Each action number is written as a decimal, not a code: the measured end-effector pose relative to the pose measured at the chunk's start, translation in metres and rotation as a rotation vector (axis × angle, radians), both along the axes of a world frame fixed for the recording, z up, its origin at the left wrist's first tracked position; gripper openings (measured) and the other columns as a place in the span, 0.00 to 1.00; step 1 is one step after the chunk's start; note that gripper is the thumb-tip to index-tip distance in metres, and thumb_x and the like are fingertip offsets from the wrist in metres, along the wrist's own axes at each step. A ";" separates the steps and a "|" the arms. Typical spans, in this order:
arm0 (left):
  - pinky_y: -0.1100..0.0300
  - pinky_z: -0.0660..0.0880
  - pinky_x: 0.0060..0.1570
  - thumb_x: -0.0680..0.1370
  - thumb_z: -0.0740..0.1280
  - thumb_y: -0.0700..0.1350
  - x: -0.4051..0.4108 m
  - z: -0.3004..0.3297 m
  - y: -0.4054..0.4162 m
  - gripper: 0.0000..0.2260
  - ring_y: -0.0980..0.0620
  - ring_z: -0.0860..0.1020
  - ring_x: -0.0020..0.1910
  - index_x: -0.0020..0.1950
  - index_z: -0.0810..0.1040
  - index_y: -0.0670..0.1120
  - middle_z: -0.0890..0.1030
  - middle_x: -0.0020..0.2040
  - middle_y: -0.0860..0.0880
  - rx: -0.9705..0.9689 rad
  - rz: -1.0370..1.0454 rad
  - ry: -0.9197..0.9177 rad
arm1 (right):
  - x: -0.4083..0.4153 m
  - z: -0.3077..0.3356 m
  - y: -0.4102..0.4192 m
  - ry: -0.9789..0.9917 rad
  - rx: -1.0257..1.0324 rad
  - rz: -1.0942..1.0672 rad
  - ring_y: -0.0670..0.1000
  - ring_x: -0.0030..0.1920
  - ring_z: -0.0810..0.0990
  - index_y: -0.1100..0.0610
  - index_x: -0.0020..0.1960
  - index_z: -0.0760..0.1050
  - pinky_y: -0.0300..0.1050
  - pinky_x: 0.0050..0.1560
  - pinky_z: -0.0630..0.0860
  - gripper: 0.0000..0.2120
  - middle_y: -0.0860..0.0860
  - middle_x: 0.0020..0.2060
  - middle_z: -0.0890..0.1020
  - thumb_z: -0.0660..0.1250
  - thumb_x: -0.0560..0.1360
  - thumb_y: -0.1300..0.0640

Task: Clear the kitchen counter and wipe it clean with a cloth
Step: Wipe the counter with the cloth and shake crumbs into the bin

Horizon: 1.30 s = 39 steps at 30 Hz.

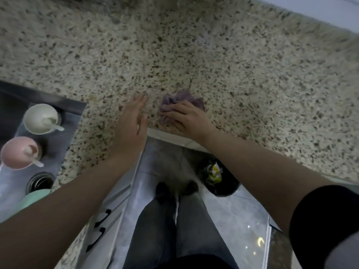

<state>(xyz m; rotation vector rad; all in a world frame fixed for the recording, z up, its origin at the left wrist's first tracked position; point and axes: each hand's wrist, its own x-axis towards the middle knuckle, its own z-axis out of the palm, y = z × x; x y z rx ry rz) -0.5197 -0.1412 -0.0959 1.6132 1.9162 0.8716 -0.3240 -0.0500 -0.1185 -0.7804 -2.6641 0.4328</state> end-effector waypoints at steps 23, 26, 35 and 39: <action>0.55 0.63 0.74 0.83 0.56 0.40 0.259 -0.014 -0.016 0.17 0.52 0.65 0.75 0.72 0.71 0.43 0.72 0.72 0.47 0.048 -0.535 -0.020 | 0.271 0.001 -0.093 0.047 0.126 -0.527 0.60 0.51 0.82 0.62 0.58 0.82 0.52 0.55 0.79 0.10 0.55 0.58 0.83 0.67 0.80 0.61; 0.55 0.61 0.75 0.84 0.55 0.39 0.279 -0.021 -0.041 0.17 0.52 0.62 0.77 0.72 0.70 0.42 0.68 0.75 0.46 0.070 -0.575 -0.041 | 0.295 -0.001 -0.112 0.075 0.081 -0.606 0.60 0.53 0.82 0.61 0.59 0.82 0.50 0.58 0.77 0.10 0.55 0.59 0.83 0.67 0.80 0.60; 0.58 0.62 0.74 0.84 0.54 0.46 0.330 -0.076 -0.104 0.18 0.61 0.62 0.75 0.73 0.69 0.52 0.66 0.75 0.57 -0.192 -0.545 -0.201 | 0.322 -0.040 -0.182 0.739 -0.340 -1.101 0.40 0.65 0.75 0.50 0.58 0.82 0.38 0.65 0.71 0.10 0.41 0.59 0.81 0.62 0.82 0.57; 0.62 0.65 0.71 0.83 0.56 0.49 0.346 -0.115 -0.116 0.18 0.64 0.66 0.72 0.73 0.67 0.58 0.69 0.73 0.59 -0.359 -0.508 -0.319 | 0.325 -0.093 -0.188 1.445 -1.070 -1.419 0.51 0.62 0.78 0.55 0.69 0.75 0.42 0.53 0.76 0.17 0.50 0.63 0.81 0.60 0.83 0.51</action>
